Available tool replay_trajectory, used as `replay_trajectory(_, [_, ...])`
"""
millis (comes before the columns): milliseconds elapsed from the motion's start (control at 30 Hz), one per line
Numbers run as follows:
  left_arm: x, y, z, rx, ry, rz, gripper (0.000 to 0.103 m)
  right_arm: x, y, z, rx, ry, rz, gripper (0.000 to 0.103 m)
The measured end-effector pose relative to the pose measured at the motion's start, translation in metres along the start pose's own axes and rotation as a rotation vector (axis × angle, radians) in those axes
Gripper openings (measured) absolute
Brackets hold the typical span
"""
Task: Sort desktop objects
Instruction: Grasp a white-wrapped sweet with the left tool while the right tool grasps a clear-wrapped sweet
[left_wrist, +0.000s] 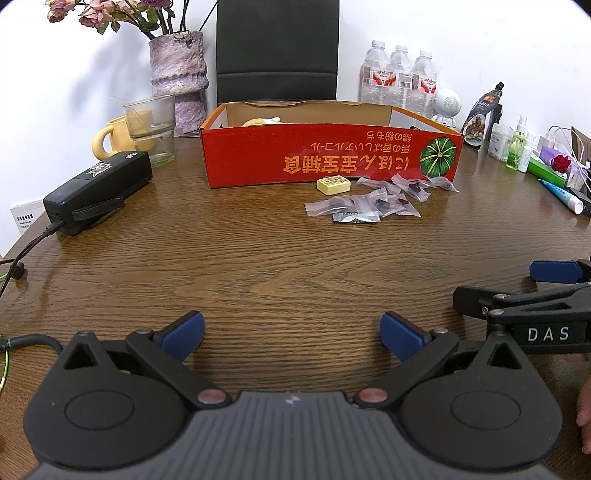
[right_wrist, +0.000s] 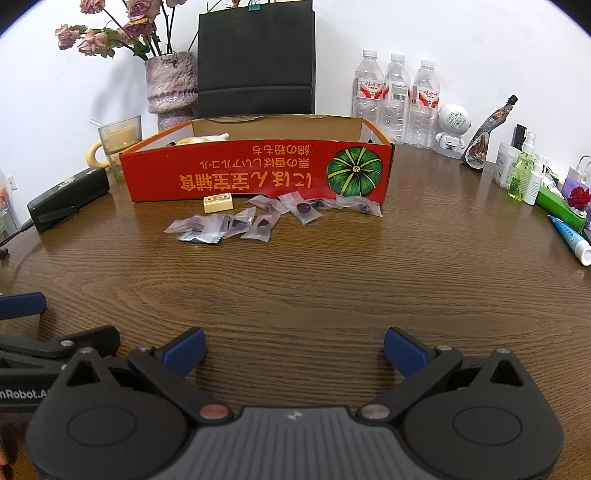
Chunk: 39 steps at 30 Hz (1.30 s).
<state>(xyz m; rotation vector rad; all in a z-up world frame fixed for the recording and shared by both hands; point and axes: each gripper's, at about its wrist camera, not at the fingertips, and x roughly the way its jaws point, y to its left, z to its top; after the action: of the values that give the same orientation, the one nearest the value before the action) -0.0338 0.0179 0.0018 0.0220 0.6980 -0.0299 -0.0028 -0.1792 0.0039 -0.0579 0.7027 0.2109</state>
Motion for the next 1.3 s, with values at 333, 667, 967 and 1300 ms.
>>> replay_trajectory(333, [0.022,-0.006,0.061,0.086,-0.087,-0.144,0.103,-0.011,-0.068,0.041,0.162,-0.091,0.111,0.101])
replay_trajectory(667, [0.081,-0.019,0.094,0.142,-0.05,-0.287,0.096,0.051,-0.081,0.095,0.008,-0.082,0.097,0.064])
replay_trajectory(967, [0.096,0.0,0.097,0.106,0.001,-0.326,0.044,0.087,-0.047,0.106,-0.1,-0.053,0.187,0.044])
replay_trajectory(1300, [0.099,0.0,0.095,0.122,0.014,-0.332,0.035,0.107,-0.037,0.103,-0.126,-0.021,0.157,0.043])
